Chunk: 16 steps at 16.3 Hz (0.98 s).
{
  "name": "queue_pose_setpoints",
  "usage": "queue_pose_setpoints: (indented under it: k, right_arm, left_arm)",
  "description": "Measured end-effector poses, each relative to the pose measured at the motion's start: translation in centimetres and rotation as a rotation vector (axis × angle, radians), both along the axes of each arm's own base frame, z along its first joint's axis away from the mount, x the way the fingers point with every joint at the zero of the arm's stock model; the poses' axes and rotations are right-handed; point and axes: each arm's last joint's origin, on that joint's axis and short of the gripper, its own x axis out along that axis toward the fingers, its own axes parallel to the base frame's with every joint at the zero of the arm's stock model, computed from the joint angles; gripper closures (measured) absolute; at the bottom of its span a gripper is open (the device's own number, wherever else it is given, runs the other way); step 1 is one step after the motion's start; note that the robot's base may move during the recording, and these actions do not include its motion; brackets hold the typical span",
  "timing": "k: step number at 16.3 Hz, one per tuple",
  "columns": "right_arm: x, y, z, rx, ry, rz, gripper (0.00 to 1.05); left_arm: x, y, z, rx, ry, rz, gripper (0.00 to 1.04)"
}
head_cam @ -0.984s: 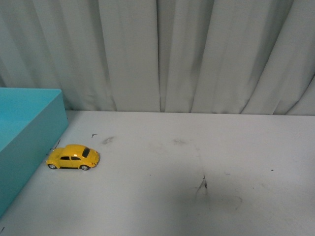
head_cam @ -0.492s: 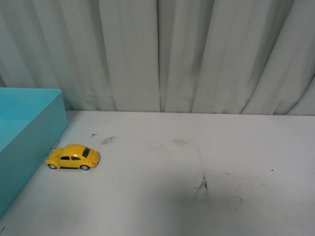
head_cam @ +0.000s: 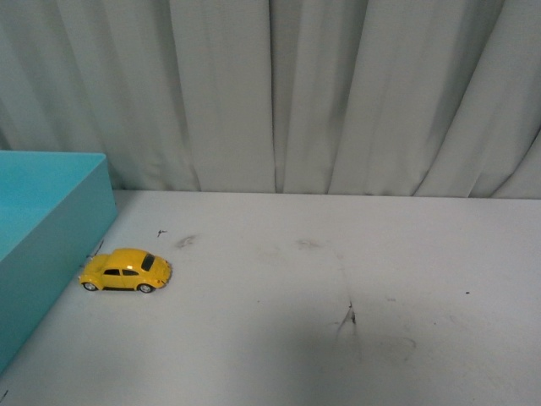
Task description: Wind up and store yellow beetle toy
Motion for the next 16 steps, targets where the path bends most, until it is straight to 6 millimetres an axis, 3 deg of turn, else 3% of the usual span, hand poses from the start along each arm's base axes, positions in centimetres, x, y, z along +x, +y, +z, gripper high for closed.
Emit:
queue_pose_setpoints:
  k: [16]
  right_arm:
    - [-2.1, 0.0, -0.4, 0.0, 0.016, -0.001, 1.03]
  left_arm:
    - [0.0, 0.0, 0.0, 0.0, 0.0, 0.0, 0.07]
